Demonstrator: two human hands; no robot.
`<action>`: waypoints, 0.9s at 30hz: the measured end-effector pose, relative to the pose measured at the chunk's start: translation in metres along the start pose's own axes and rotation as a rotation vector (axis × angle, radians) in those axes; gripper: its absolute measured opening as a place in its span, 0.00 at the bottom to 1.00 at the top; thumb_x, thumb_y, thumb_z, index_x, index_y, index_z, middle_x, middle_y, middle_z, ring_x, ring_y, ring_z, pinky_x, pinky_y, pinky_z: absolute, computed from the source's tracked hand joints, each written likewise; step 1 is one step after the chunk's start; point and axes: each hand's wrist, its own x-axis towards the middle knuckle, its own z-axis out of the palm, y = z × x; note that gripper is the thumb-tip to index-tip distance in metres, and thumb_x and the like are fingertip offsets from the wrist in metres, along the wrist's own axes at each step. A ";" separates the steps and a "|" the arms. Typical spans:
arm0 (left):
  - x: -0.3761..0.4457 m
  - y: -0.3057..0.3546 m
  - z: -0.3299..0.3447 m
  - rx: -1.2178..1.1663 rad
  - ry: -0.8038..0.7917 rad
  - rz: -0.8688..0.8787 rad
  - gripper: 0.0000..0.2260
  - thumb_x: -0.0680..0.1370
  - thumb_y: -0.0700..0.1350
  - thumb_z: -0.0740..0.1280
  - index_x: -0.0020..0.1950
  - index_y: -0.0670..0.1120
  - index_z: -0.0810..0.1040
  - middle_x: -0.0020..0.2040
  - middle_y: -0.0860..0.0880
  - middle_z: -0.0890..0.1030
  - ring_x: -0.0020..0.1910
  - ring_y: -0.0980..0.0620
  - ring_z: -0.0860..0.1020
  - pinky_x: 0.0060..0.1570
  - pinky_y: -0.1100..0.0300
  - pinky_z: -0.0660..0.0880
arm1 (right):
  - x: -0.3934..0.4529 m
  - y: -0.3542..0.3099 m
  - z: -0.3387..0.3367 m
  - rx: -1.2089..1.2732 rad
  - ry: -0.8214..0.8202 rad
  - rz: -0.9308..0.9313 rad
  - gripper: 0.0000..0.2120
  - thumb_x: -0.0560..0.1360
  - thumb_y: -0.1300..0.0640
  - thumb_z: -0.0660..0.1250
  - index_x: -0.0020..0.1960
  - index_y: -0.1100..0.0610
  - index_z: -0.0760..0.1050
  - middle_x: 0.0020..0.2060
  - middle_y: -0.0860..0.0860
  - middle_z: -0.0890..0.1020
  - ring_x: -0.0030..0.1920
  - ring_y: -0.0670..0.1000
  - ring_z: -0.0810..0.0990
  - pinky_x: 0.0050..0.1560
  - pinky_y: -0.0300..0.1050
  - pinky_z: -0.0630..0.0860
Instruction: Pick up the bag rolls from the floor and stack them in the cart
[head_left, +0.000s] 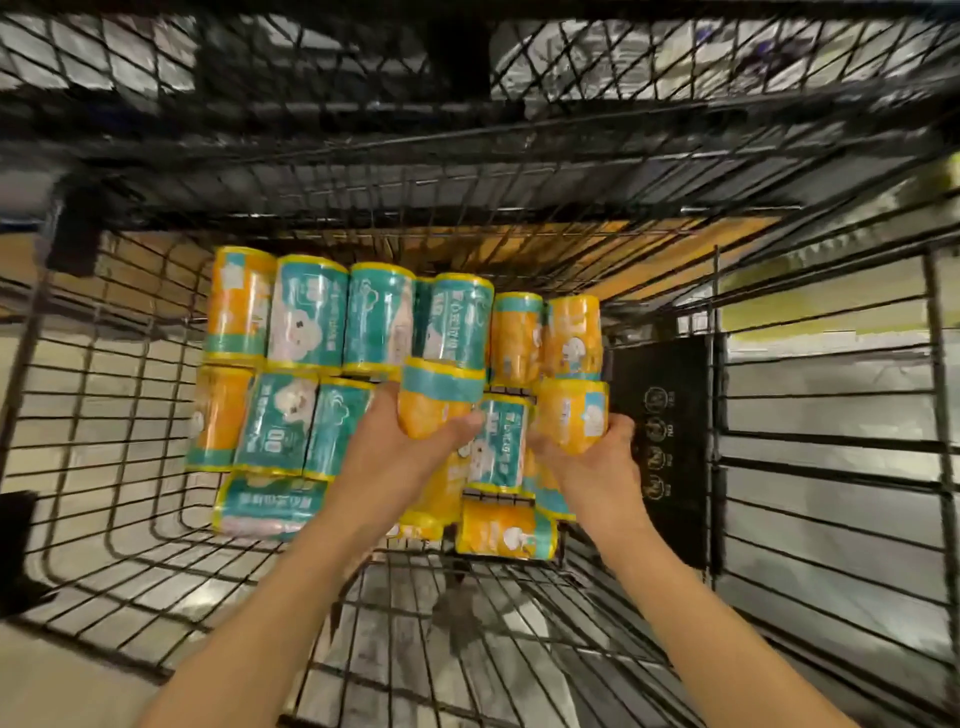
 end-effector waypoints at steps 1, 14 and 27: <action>0.004 -0.004 -0.001 -0.009 -0.004 0.004 0.24 0.68 0.59 0.77 0.62 0.58 0.76 0.49 0.58 0.86 0.50 0.57 0.84 0.54 0.49 0.81 | 0.010 0.007 0.008 -0.065 0.009 0.015 0.34 0.70 0.43 0.78 0.64 0.54 0.61 0.54 0.52 0.81 0.55 0.56 0.81 0.56 0.52 0.78; 0.030 -0.034 -0.001 -0.020 0.072 -0.054 0.25 0.65 0.59 0.78 0.59 0.56 0.77 0.47 0.59 0.86 0.48 0.58 0.85 0.54 0.46 0.82 | 0.052 0.048 0.070 -0.196 0.119 0.108 0.50 0.72 0.43 0.75 0.79 0.62 0.49 0.72 0.63 0.69 0.73 0.66 0.66 0.70 0.57 0.67; 0.060 -0.052 0.038 0.229 0.181 -0.055 0.36 0.72 0.59 0.76 0.72 0.44 0.66 0.52 0.54 0.79 0.50 0.52 0.77 0.46 0.59 0.71 | 0.037 0.041 0.022 -0.412 0.015 -0.173 0.34 0.75 0.45 0.70 0.74 0.57 0.62 0.66 0.56 0.71 0.67 0.57 0.68 0.68 0.52 0.67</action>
